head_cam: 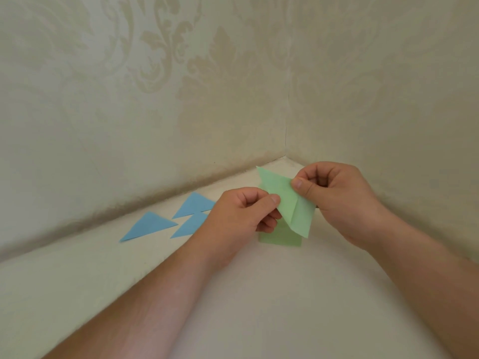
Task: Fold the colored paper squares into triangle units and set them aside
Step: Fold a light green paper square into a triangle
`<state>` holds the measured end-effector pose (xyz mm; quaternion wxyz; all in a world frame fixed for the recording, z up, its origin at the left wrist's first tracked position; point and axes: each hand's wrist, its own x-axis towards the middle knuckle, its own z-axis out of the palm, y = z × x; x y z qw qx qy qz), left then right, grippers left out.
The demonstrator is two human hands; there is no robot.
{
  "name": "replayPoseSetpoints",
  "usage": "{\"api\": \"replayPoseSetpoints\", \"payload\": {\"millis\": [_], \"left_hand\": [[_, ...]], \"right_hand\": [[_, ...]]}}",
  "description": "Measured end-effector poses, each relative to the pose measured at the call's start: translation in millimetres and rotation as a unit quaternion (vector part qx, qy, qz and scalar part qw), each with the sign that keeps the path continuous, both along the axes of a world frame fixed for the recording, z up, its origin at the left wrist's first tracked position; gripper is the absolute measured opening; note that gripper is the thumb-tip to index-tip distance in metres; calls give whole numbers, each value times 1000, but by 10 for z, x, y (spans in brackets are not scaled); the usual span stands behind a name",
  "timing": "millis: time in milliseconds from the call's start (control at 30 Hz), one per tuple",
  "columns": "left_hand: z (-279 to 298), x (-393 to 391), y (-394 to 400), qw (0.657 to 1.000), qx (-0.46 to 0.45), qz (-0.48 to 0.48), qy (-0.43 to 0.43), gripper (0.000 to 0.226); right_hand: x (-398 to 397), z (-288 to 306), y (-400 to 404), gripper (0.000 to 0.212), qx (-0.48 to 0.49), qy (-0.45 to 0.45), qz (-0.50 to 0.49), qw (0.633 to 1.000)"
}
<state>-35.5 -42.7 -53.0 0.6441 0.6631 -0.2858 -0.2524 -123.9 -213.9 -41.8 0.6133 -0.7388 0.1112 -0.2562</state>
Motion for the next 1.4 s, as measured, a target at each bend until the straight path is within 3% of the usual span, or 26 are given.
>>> {"api": "replayPoseSetpoints", "payload": {"millis": [700,1200,1400], "left_hand": [[18,-16,16,997,54,-23,-50,23],[12,-39,55,981,124,-55,-136,22],[38,-39,54,984,123,-49,-119,24]], "right_hand": [[13,-4,-21,16,19,-14,0,1000],[32,-7,-37,23,94,-19,-5,995],[46,-29,-22,24,105,-15,-6,994]]}}
